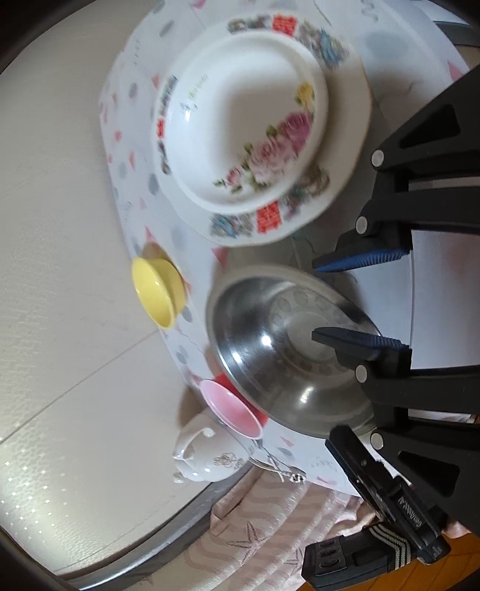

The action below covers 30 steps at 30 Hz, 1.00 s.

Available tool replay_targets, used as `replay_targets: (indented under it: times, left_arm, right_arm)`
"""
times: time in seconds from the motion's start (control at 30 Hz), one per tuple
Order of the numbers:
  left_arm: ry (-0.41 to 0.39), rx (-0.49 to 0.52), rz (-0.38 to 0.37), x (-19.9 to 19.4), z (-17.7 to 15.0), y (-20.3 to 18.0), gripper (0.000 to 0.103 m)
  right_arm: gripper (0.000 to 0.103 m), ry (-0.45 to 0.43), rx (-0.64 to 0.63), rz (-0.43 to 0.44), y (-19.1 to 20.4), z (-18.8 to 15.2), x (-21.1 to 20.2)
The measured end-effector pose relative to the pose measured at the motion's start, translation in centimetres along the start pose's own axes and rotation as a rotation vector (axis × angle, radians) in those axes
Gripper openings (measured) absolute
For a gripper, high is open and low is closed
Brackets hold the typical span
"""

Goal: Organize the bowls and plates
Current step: 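Lower the steel bowl onto the cloth and open both grippers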

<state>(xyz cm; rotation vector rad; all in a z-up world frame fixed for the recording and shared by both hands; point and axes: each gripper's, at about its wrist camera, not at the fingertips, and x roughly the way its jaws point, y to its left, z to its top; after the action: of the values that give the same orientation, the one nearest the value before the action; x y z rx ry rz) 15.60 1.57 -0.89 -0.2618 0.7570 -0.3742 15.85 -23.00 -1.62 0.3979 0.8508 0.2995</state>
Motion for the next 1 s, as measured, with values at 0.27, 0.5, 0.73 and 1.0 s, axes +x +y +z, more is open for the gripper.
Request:
replay_targets:
  times: [0.27, 0.5, 0.73, 1.0]
  left_arm:
    - [-0.046, 0.051, 0.073, -1.8, 0.8, -0.5, 0.077]
    - [-0.077, 0.111, 0.124, -2.4, 2.0, -1.5, 0.089]
    - [-0.098, 0.172, 0.154, -2.3, 3.5, -2.4, 0.099]
    - [-0.091, 0.216, 0.170, -1.2, 5.7, -3.0, 0.103]
  right_arm:
    - [0.032, -0.051, -0.042, -0.038, -0.2, 0.2, -2.2]
    - [0.032, -0.079, -0.096, -0.075, 0.5, 0.9, -3.1]
    - [0.033, -0.100, -0.131, -0.115, 0.9, 3.0, -3.3]
    - [0.036, -0.081, -0.174, -0.192, 0.9, 5.9, -1.9]
